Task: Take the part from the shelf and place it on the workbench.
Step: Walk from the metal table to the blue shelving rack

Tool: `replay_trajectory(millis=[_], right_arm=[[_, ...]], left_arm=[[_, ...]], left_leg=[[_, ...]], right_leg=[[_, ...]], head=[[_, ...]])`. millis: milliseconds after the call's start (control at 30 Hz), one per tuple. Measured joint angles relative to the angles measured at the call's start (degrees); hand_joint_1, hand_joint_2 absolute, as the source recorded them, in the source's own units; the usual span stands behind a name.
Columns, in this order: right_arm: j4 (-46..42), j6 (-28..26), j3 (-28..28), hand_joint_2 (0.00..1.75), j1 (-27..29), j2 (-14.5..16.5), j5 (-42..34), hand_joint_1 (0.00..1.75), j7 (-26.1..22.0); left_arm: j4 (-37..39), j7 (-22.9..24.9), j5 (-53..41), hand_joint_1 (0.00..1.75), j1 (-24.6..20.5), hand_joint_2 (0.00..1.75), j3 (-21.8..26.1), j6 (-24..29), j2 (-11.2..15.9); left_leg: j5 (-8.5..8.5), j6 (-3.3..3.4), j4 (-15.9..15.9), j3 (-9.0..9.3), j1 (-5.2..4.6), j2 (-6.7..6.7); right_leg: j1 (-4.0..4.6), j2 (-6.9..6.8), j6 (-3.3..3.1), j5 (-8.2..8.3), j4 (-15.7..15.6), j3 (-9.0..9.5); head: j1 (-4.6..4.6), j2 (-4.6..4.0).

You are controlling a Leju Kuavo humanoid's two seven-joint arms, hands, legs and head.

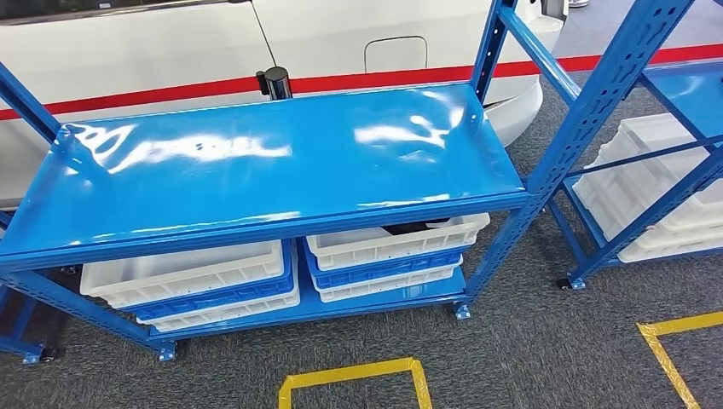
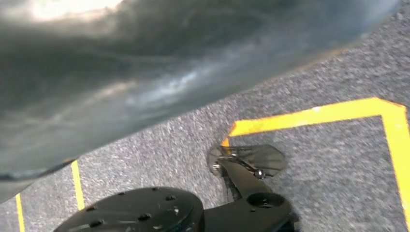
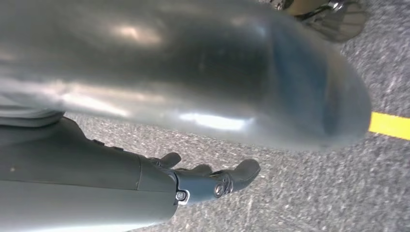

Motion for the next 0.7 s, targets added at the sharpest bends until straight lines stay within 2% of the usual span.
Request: replay_trajectory(millis=[33,67,100,133,200,233,267,300,400,467,533,567,600,633,700], right_arm=[[0.0,0.0,0.0,0.00,0.0,0.0,0.0,0.00,0.0],[0.0,0.0,0.0,0.00,0.0,0.1,0.0,0.00,0.0],[0.0,0.0,0.0,0.00,0.0,0.1,0.0,0.00,0.0],[0.0,0.0,0.0,0.00,0.1,0.1,0.1,0.00,0.0],[0.0,0.0,0.0,0.00,0.2,0.2,0.1,0.00,0.0],[0.0,0.0,0.0,0.00,0.2,0.2,0.1,0.00,0.0],[0.0,0.0,0.0,0.00,0.2,0.2,0.1,0.00,0.0],[0.0,0.0,0.0,0.00,0.1,0.2,0.1,0.00,-0.1],[0.0,0.0,0.0,0.00,0.1,0.2,0.1,0.00,-0.1],[0.0,0.0,0.0,0.00,0.1,0.2,0.1,0.00,-0.1],[0.0,0.0,0.0,0.00,0.2,0.2,0.1,0.00,-0.1],[0.0,0.0,0.0,0.00,0.2,0.2,0.1,0.00,-0.1],[0.0,0.0,0.0,0.00,0.3,0.2,0.1,0.00,-0.1],[0.0,0.0,0.0,0.00,0.3,0.2,0.1,0.00,-0.1],[0.0,0.0,0.0,0.00,0.3,0.1,0.0,0.00,-0.1]], left_arm=[[0.0,0.0,0.0,0.00,0.0,0.00,0.0,0.0,0.0],[0.0,0.0,0.0,0.00,0.1,0.00,0.0,0.0,0.0],[0.0,0.0,0.0,0.00,0.1,0.00,0.0,0.0,0.0],[0.0,0.0,0.0,0.00,0.1,0.00,0.0,0.0,0.0],[0.0,0.0,0.0,0.00,0.2,0.00,0.0,0.0,0.0],[0.0,0.0,0.0,0.00,0.1,0.00,0.0,0.0,0.0],[0.0,0.0,0.0,0.00,0.1,0.00,0.0,0.0,0.0],[0.0,0.0,0.0,0.00,0.0,0.00,0.0,0.0,0.0],[0.0,0.0,0.0,0.00,0.0,0.00,0.0,0.0,0.0],[0.0,0.0,0.0,0.00,0.1,0.00,0.0,0.0,0.0],[0.0,0.0,0.0,0.00,0.1,0.00,0.0,0.0,0.0],[0.0,0.0,0.0,0.00,0.1,0.00,0.0,0.0,0.0],[0.0,0.0,0.0,0.00,0.1,0.00,0.0,0.0,0.0],[0.0,0.0,0.0,0.00,0.1,0.00,0.0,0.0,0.0],[0.0,0.0,0.0,0.00,0.1,0.00,0.0,0.0,0.0]], left_leg=[[-1.54,-0.09,3.8,-2.07,0.01,0.02],[-2.22,-0.15,6.6,-3.75,0.02,0.02],[-1.73,-0.16,7.4,-4.57,0.02,0.03],[-0.17,-0.11,6.0,-4.32,0.03,0.04],[4.24,0.17,-1.3,-1.29,0.03,0.07],[5.62,0.32,-4.7,0.24,-0.02,0.06],[6.32,0.52,-6.9,1.29,-0.12,0.03],[6.24,0.76,-7.7,1.66,-0.30,-0.02],[6.35,1.86,-8.3,1.82,-0.38,-0.09],[6.55,2.54,-8.6,1.96,-0.09,-0.05],[6.44,2.88,-8.6,1.95,-0.13,-0.01],[6.35,2.94,-8.6,1.97,-0.13,-0.02],[6.26,2.97,-8.6,2.03,-0.13,-0.05],[6.15,2.93,-8.6,2.15,-0.11,-0.11],[5.87,2.65,-8.6,2.51,-0.07,-0.25]], right_leg=[[0.10,-0.03,-0.27,-0.13,0.0,0.18],[0.20,-0.02,-0.46,-0.26,0.0,0.36],[0.26,0.03,-0.54,-0.40,0.0,0.56],[0.28,0.13,-0.54,-0.55,0.0,0.81],[0.34,0.30,-0.20,-1.01,0.0,1.37],[0.52,0.36,0.08,-1.29,0.1,1.49],[0.67,0.37,0.41,-1.54,0.1,1.55],[0.77,0.37,0.74,-1.70,0.0,1.52],[0.63,0.30,1.61,-2.12,0.3,1.50],[0.62,0.25,1.66,-3.97,4.1,-0.29],[0.57,0.25,1.41,-6.92,11.6,-4.36],[0.55,0.25,1.50,-7.81,14.8,-6.30],[0.53,0.25,1.83,-7.81,16.2,-7.42],[0.48,0.24,2.34,-6.87,15.3,-7.41],[0.36,0.09,3.32,-3.24,7.7,-4.39]], head=[[-0.03,0.00],[0.00,0.00],[-0.02,0.00],[-0.03,0.00],[-0.05,0.00],[-0.05,0.00],[-0.02,0.00],[-0.02,0.00],[-0.01,0.00],[0.14,0.00],[0.23,0.00],[0.23,0.00],[0.24,0.00],[0.25,0.00],[0.28,0.00]])
